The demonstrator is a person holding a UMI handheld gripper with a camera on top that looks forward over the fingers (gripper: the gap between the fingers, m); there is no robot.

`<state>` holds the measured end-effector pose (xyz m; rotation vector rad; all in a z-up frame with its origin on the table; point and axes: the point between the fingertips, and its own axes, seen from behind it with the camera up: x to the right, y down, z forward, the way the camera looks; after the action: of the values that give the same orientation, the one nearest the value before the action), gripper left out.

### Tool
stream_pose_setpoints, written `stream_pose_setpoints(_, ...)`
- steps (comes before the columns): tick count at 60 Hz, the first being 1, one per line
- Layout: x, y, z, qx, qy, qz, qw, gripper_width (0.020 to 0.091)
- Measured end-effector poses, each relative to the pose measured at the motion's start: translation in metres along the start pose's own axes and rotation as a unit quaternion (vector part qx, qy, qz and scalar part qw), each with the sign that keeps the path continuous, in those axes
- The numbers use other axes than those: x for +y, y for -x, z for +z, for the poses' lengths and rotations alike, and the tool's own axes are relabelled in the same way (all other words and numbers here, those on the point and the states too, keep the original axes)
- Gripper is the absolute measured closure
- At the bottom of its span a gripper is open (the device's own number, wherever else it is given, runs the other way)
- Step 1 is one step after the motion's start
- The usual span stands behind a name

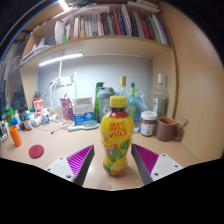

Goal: Pour water

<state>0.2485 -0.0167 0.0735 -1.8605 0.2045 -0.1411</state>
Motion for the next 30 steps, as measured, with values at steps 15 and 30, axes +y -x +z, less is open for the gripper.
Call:
stream_pose_setpoints(15,-0.001,-0.018,0.059,0.035,-0.009,0.009,0.999,0.0634)
stream_pose_setpoints(30,-0.003,0.002,0.047,0.045,0.026,0.033,0.998,0.0796)
